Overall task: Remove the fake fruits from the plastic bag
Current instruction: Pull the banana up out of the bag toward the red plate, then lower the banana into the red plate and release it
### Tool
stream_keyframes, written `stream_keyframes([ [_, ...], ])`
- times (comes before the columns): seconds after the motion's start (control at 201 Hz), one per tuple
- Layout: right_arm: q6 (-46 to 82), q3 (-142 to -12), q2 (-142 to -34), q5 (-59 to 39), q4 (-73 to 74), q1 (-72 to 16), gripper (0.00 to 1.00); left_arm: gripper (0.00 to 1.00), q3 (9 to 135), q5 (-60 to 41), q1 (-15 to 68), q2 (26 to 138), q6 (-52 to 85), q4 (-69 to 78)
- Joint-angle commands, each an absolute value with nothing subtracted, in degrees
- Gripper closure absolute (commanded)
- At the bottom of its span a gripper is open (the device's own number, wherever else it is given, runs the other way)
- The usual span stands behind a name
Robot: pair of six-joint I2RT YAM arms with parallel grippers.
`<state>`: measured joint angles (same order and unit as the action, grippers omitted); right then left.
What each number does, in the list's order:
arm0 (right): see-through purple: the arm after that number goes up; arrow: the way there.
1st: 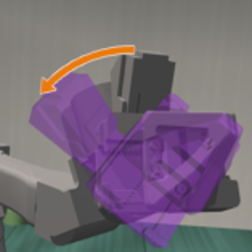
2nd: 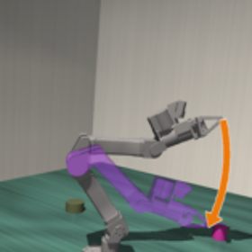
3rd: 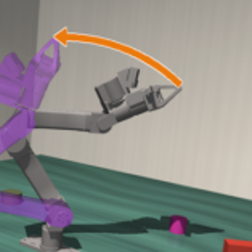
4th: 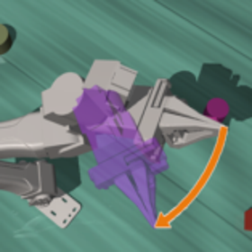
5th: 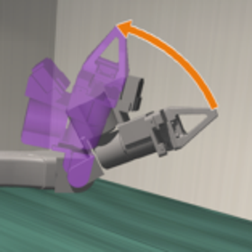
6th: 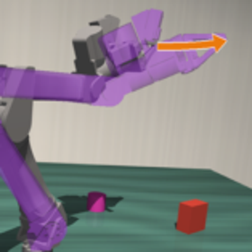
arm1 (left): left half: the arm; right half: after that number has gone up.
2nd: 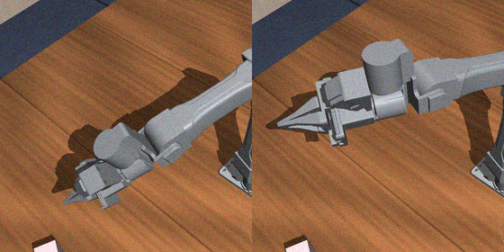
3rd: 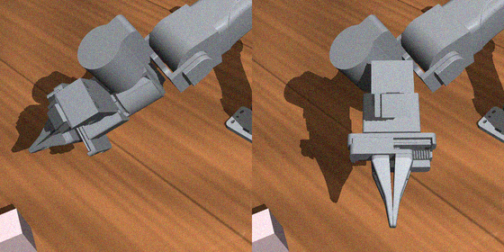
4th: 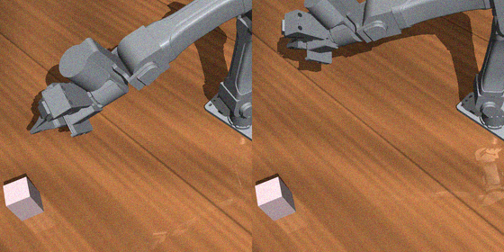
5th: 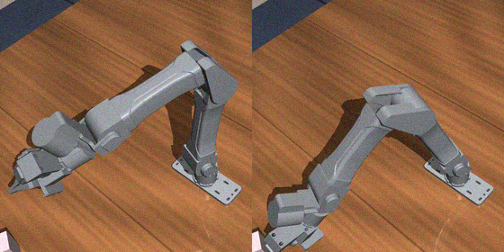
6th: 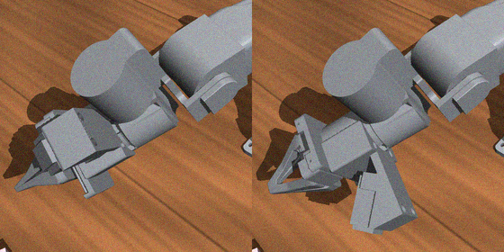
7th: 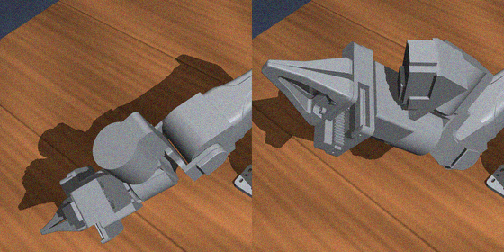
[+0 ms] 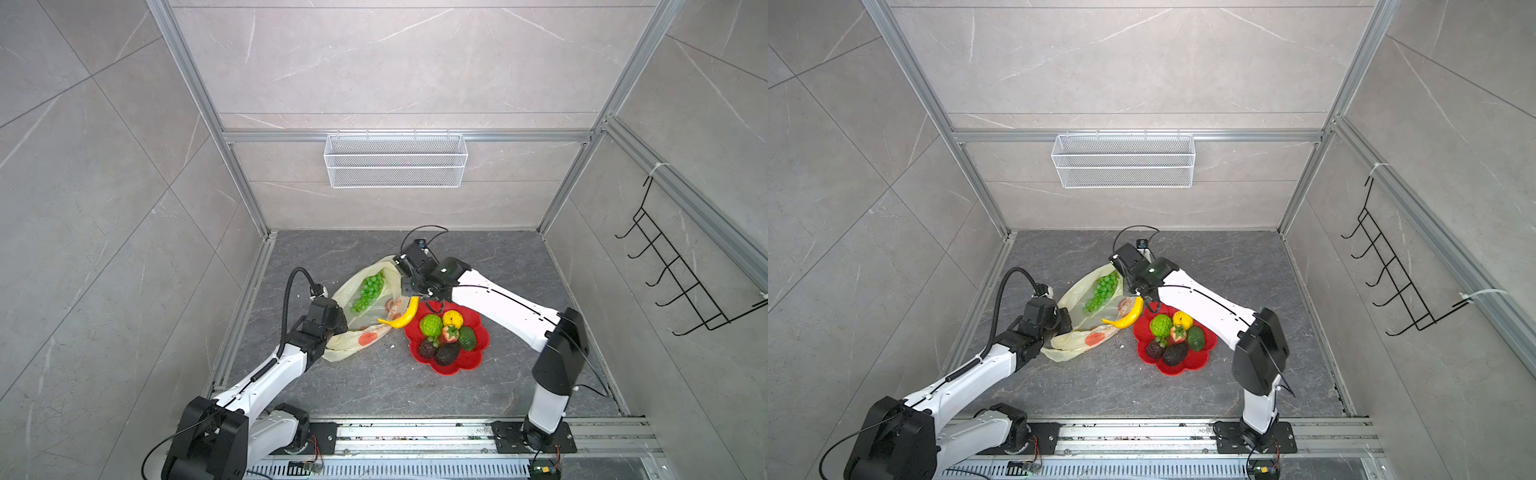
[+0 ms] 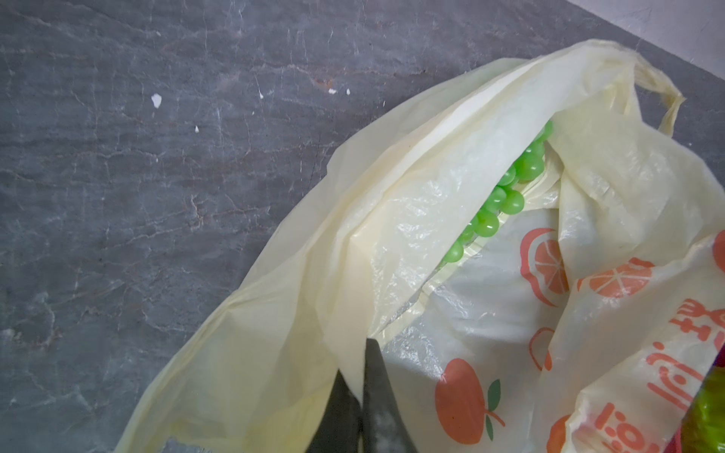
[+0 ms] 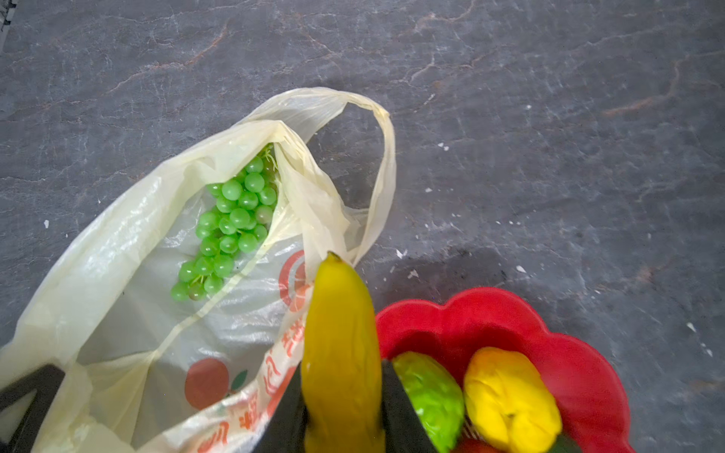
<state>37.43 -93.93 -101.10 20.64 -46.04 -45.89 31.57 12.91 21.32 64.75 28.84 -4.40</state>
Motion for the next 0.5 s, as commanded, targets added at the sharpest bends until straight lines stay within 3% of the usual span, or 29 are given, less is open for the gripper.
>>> stream_keyframes([
  [0.0, 37.08, -88.17, -94.79, 18.15, -46.42, -44.46, 0.74, 0.97, 32.86, 12.39, 20.73, 65.69, 25.64, -1.92],
  [0.498, 35.02, -67.54, -77.27, 14.50, -50.70, -38.86, 0.74, 0.97, 30.41, 11.35, 20.57, 67.91, 24.88, 2.37],
])
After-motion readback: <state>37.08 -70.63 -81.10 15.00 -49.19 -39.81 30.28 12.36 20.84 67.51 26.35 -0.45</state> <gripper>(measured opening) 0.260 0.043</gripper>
